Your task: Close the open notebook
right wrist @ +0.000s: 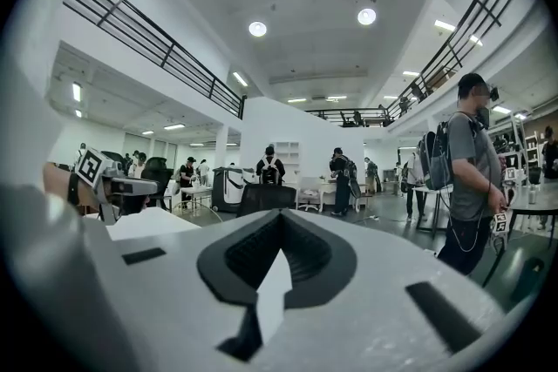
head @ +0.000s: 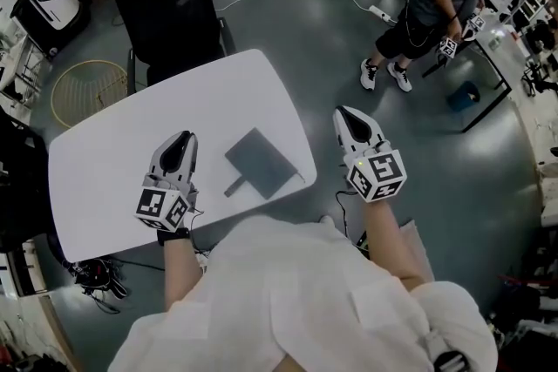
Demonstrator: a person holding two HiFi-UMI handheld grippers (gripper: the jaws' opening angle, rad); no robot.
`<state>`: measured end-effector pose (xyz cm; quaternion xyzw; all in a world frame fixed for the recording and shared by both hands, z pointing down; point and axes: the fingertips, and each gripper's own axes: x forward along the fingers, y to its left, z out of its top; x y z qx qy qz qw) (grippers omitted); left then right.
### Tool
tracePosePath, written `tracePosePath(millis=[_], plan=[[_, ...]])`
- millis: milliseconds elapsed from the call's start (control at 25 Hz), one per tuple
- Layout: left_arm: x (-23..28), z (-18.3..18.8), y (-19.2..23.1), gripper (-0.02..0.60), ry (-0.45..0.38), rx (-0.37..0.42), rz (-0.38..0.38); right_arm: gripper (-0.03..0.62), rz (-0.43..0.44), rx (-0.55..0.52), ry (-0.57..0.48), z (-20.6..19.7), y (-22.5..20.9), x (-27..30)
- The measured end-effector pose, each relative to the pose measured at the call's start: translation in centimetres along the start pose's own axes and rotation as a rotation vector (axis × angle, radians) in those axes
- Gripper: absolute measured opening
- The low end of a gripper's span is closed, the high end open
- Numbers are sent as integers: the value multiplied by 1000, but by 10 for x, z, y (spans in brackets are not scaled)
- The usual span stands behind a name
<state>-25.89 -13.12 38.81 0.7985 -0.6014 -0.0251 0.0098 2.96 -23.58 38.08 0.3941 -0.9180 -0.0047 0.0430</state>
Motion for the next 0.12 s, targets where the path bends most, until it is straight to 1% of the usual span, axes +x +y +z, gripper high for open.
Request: tracePosePath(millis=[120], plan=[[3,2,0,41,-2,6,-3,2,4,-4,-5,3,-1,2]])
